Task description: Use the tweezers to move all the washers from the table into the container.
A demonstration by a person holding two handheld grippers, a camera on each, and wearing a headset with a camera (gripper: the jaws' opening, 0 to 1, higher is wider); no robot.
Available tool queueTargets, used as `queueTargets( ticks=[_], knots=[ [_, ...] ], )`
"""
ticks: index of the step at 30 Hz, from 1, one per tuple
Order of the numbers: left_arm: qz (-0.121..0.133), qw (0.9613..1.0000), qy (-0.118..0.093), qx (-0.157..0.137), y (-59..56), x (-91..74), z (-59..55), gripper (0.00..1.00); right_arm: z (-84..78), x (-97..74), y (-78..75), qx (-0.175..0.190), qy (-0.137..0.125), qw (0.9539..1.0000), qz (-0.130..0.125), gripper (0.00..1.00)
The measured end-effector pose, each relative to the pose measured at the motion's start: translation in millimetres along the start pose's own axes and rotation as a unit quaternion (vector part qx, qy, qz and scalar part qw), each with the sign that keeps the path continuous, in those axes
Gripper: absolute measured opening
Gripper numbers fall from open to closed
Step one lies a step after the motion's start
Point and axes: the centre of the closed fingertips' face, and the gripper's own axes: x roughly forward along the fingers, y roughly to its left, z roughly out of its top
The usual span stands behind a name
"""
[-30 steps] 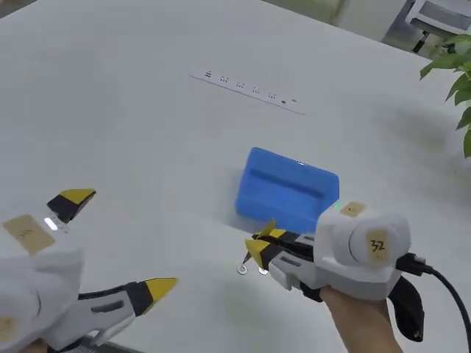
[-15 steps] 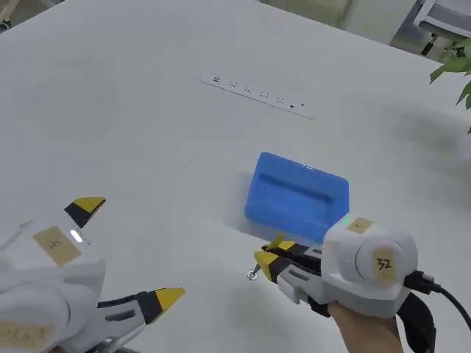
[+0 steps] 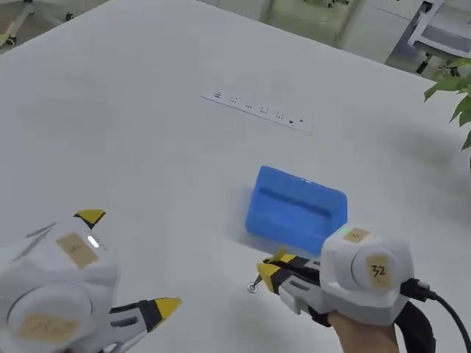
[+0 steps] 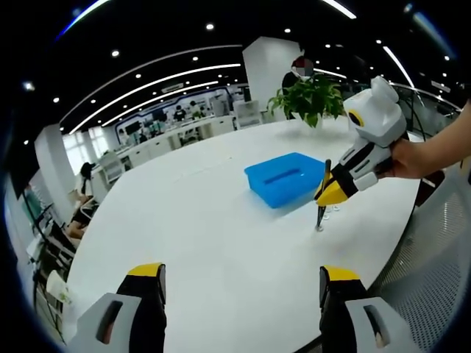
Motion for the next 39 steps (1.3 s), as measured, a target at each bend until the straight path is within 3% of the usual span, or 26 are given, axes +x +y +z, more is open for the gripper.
queueTargets(
  ticks=[21, 24, 25, 32, 39],
  knots=[
    [-0.009, 0.9999, 0.000, 0.011, -3.0, 0.3, -0.7, 0.87, 21.2, -30.8, 4.4, 0.010, -0.004, 0.9999, -0.001, 0.01],
    [-0.015, 0.9999, 0.003, 0.007, -4.8, 0.9, -2.1, 0.86, 26.9, -34.9, 3.7, 0.010, -0.013, 0.9999, 0.000, 0.01],
    [-0.017, 0.9998, 0.004, 0.006, -5.1, 1.0, -2.4, 0.86, 30.9, -36.1, 4.3, 0.026, -0.022, 0.9994, 0.005, 0.01],
    [-0.019, 0.9998, 0.005, 0.007, -6.4, 1.4, -3.3, 0.86, 42.7, -41.0, -8.2, 0.038, -0.036, 0.9986, -0.003, 0.01],
    [-0.018, 0.9998, 0.011, 0.005, -5.4, 2.4, -5.4, 0.86, 48.8, -43.1, -12.5, 0.022, -0.034, 0.9991, -0.010, 0.01]
  ],
)
